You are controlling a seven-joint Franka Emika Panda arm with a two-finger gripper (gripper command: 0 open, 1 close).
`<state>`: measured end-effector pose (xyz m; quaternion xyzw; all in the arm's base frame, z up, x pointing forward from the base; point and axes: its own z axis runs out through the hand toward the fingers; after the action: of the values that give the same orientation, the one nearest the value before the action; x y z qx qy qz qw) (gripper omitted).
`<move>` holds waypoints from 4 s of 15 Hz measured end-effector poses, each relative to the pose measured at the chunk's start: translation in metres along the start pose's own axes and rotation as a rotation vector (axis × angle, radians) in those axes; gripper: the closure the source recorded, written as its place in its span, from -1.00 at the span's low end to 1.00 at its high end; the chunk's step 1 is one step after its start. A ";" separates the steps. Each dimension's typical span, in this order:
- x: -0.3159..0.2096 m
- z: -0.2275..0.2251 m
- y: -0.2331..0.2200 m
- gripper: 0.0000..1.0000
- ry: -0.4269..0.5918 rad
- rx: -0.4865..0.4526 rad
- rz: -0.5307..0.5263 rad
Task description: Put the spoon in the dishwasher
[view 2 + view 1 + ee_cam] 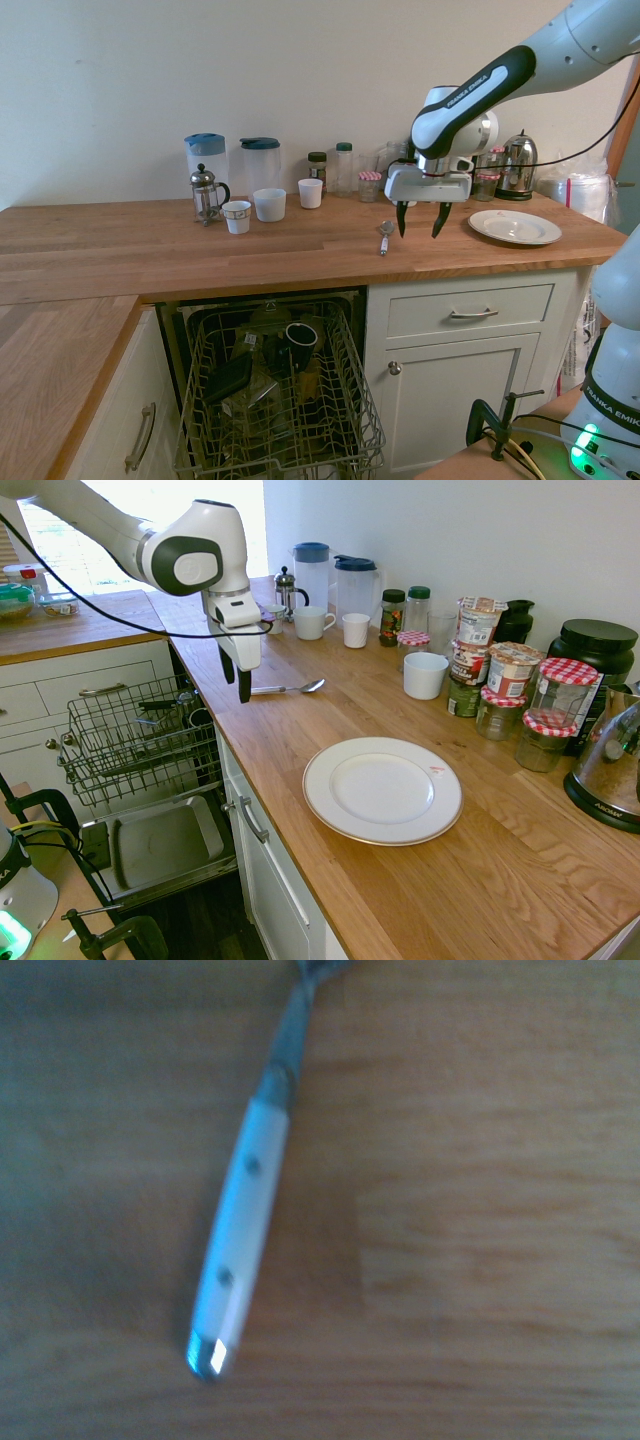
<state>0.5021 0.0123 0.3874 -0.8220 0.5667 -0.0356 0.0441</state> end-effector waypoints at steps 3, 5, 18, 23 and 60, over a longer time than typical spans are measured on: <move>0.007 0.007 -0.043 -1.00 0.080 0.008 0.168; 0.002 0.019 -0.065 -1.00 0.104 0.007 0.255; 0.020 0.065 -0.098 1.00 0.085 -0.039 0.402; 0.021 0.065 -0.098 1.00 0.085 -0.040 0.407; -0.328 0.036 0.006 1.00 0.072 -0.048 -0.082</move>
<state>0.3841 0.3178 0.3485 -0.8435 0.5345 -0.0531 0.0024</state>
